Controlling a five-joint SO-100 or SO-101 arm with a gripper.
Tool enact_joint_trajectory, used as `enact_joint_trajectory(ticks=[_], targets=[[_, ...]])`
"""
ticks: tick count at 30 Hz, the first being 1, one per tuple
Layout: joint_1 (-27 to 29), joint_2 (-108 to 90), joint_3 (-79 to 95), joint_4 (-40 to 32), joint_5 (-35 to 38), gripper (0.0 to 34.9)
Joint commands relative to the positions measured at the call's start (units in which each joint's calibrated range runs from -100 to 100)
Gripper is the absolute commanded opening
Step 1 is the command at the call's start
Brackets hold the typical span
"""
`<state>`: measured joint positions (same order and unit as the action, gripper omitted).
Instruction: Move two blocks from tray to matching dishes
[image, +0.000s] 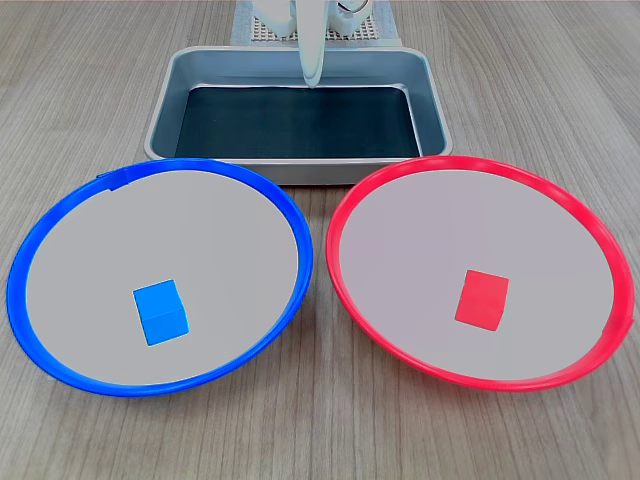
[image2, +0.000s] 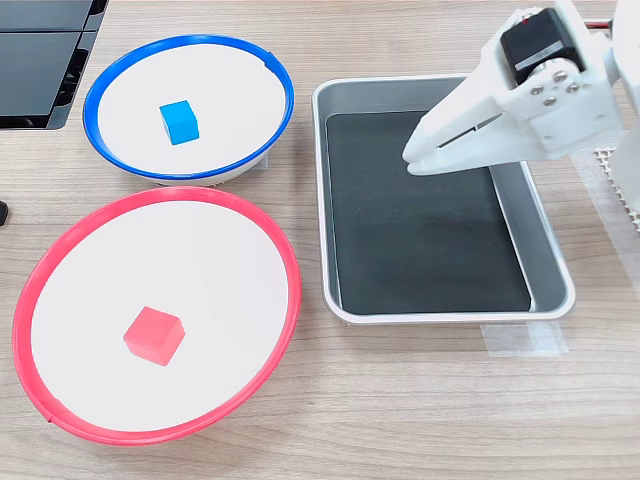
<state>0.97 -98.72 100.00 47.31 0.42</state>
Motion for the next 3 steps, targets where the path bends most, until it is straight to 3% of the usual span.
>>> enact_joint_trajectory(ticks=[1, 3], targets=[[0.4, -0.3, 0.0, 0.2, -0.2, 0.3], [0.4, -0.3, 0.0, 0.2, -0.2, 0.3]])
